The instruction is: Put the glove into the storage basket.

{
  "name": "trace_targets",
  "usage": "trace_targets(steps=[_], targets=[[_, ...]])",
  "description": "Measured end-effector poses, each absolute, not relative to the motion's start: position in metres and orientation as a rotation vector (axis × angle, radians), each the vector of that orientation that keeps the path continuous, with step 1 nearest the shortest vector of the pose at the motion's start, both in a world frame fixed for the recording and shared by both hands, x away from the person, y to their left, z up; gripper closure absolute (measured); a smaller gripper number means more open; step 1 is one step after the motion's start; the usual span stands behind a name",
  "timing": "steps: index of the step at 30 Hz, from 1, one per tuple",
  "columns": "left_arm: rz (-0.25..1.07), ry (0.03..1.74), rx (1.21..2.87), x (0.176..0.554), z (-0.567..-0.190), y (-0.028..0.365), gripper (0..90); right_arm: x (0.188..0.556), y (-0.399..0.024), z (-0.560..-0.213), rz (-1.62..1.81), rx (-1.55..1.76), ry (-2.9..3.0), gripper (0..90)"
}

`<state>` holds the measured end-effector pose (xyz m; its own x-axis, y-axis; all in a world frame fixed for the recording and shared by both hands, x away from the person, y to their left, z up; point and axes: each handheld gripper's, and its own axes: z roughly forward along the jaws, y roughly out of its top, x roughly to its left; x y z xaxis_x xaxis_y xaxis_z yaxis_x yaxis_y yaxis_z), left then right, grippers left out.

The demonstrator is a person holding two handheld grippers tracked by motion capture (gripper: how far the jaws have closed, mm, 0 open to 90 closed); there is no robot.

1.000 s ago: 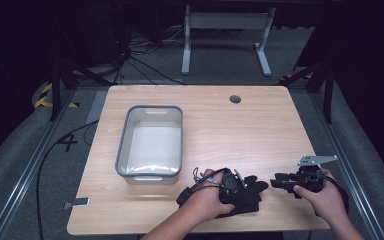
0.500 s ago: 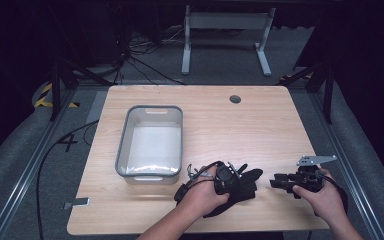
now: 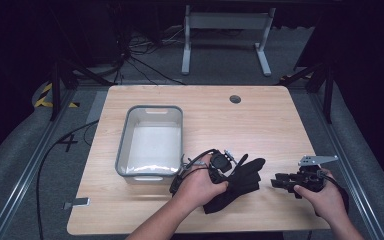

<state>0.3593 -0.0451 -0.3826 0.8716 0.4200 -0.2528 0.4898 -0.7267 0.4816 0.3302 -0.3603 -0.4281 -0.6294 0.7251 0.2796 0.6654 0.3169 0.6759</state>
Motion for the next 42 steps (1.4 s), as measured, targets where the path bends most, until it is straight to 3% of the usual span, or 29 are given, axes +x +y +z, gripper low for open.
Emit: trace_targets(steps=[16, 42], targets=[[-0.137, 0.602, 2.426, 0.376, -0.33, 0.007, 70.3, 0.332, -0.358, -0.43, 1.232, 1.327, 2.5, 59.5], [0.064, 0.921, 2.328, 0.401, -0.305, 0.065, 69.9, 0.331, -0.354, -0.434, 1.227, 1.333, 2.507, 58.3]])
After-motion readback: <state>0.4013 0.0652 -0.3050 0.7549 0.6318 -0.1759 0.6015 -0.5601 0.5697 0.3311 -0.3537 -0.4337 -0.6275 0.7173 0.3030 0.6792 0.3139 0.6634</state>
